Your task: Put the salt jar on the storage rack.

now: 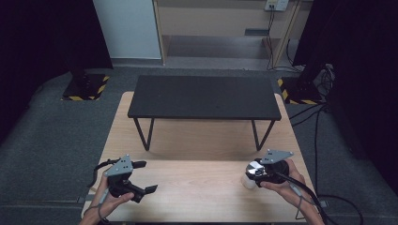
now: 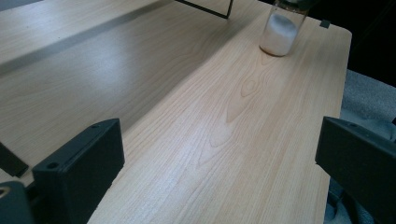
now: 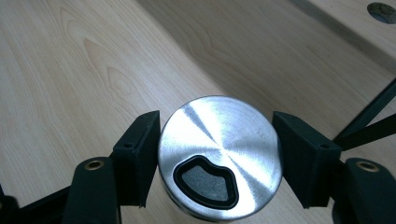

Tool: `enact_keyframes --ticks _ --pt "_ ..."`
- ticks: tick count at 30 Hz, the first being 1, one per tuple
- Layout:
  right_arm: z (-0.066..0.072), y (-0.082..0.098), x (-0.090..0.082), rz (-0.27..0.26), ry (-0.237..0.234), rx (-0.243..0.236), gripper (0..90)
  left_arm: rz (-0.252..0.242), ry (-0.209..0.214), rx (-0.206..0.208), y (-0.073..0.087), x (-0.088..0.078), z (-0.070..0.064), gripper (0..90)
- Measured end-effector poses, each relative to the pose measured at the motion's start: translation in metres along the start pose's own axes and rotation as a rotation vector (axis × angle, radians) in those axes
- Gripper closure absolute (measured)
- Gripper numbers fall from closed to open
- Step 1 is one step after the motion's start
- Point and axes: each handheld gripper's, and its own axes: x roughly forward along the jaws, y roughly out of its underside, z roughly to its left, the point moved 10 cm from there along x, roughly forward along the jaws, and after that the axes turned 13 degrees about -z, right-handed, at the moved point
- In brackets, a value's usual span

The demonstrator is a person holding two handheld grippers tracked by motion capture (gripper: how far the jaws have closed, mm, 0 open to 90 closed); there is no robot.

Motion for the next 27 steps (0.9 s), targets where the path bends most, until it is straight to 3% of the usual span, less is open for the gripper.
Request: enact_keyframes --ticks 8,15,16,18,19,20,21,22,23,24,27 --pt "-0.002 -0.027 -0.018 -0.062 -0.019 0.058 34.6 -0.001 0.0 0.0 0.0 0.0 0.0 0.4" --pt "-0.005 -0.075 -0.043 -0.088 -0.045 0.105 34.6 -0.002 0.0 -0.001 0.0 0.0 0.0 0.4" --pt "-0.005 -0.075 -0.043 -0.088 -0.045 0.105 34.6 -0.002 0.001 -0.001 0.0 0.0 0.0 0.4" --pt "-0.005 -0.098 -0.053 -0.069 -0.045 0.082 34.6 -0.002 0.001 -0.001 0.0 0.0 0.0 0.4" --pt "-0.005 -0.098 -0.053 -0.069 -0.045 0.082 34.6 -0.002 0.0 -0.001 0.0 0.0 0.0 0.4" --pt "-0.004 -0.115 -0.059 -0.055 -0.043 0.063 34.5 -0.002 0.0 -0.001 0.0 0.0 0.0 0.4" --pt "-0.004 -0.115 -0.059 -0.055 -0.043 0.063 34.5 -0.003 0.001 -0.001 0.0 0.0 0.0 0.4" --pt "-0.002 -0.133 -0.066 -0.04 -0.042 0.043 34.6 -0.003 0.001 -0.001 0.0 0.0 0.0 0.4" --pt "-0.002 -0.133 -0.066 -0.04 -0.042 0.043 34.6 -0.003 0.001 -0.001 0.0 0.0 0.0 0.4" --pt "-0.003 -0.15 -0.073 -0.038 -0.044 0.04 34.5 -0.003 0.001 -0.002 0.0 0.0 0.0 0.4" --pt "-0.003 -0.166 -0.079 -0.04 -0.043 0.026 34.6 -0.006 0.002 0.0 -0.001 0.0 0.0 0.4"
